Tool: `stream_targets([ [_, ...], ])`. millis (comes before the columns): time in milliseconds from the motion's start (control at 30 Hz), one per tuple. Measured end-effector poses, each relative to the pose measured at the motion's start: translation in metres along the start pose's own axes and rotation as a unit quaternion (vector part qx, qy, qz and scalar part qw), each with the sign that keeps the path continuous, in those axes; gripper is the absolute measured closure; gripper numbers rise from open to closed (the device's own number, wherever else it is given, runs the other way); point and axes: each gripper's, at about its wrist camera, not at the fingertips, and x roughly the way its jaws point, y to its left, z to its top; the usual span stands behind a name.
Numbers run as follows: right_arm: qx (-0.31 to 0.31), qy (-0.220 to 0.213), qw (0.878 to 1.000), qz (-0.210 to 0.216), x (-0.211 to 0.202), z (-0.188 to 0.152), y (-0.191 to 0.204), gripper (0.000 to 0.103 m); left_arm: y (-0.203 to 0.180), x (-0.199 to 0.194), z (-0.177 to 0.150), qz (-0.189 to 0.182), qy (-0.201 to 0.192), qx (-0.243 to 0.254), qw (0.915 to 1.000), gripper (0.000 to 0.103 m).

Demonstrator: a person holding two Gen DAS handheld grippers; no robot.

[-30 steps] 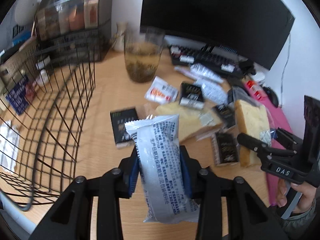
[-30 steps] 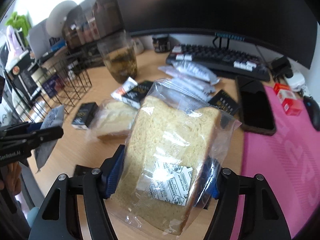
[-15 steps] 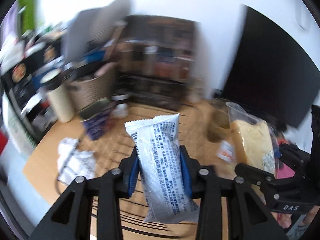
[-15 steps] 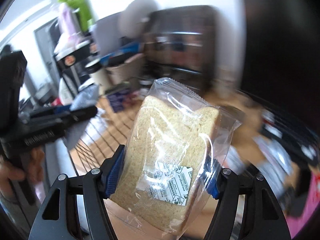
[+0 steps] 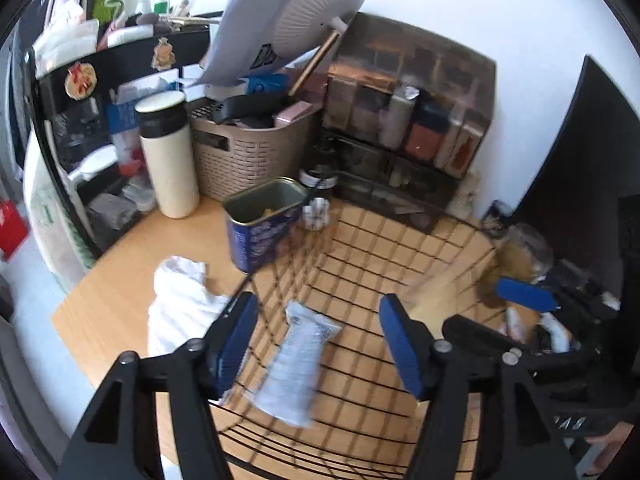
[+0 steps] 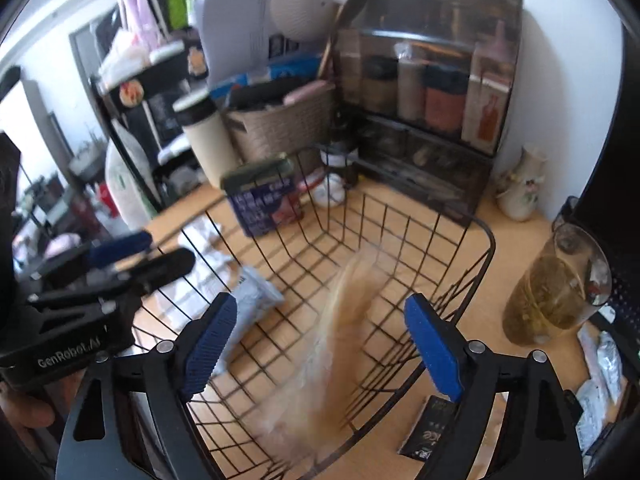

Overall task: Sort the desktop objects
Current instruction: 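Carry both items to the wire basket and open both tools to drop them, then return both tools to the desk above the black Face tissue packs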

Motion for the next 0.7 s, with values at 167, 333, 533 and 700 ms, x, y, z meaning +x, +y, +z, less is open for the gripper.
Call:
stream_targets([
  [167,-0.025,-0.025,0.999,-0.03,-0.029,-0.006,-0.003,0.016,-0.026,-0.006,-0.006,-0.015,0.002,0.024,0.9996,0.034],
  [333,-0.006,-0.024,0.999,-0.04,-0.063,-0.036,-0.039,0.016,-0.071,-0.014,-0.02,-0.039,0.01,0.062,0.9973,0.034],
  [533,0.055,-0.032,0.995,-0.075,-0.116,-0.087,-0.111,0.016,-0.145,-0.023,-0.05,-0.094,0.032,0.128,0.9867,0.034],
  [700,0.099,-0.027,0.989,-0.105,-0.15,-0.14,-0.16,0.016,-0.212,-0.018,-0.091,-0.129,0.067,0.196,0.9698,0.034],
])
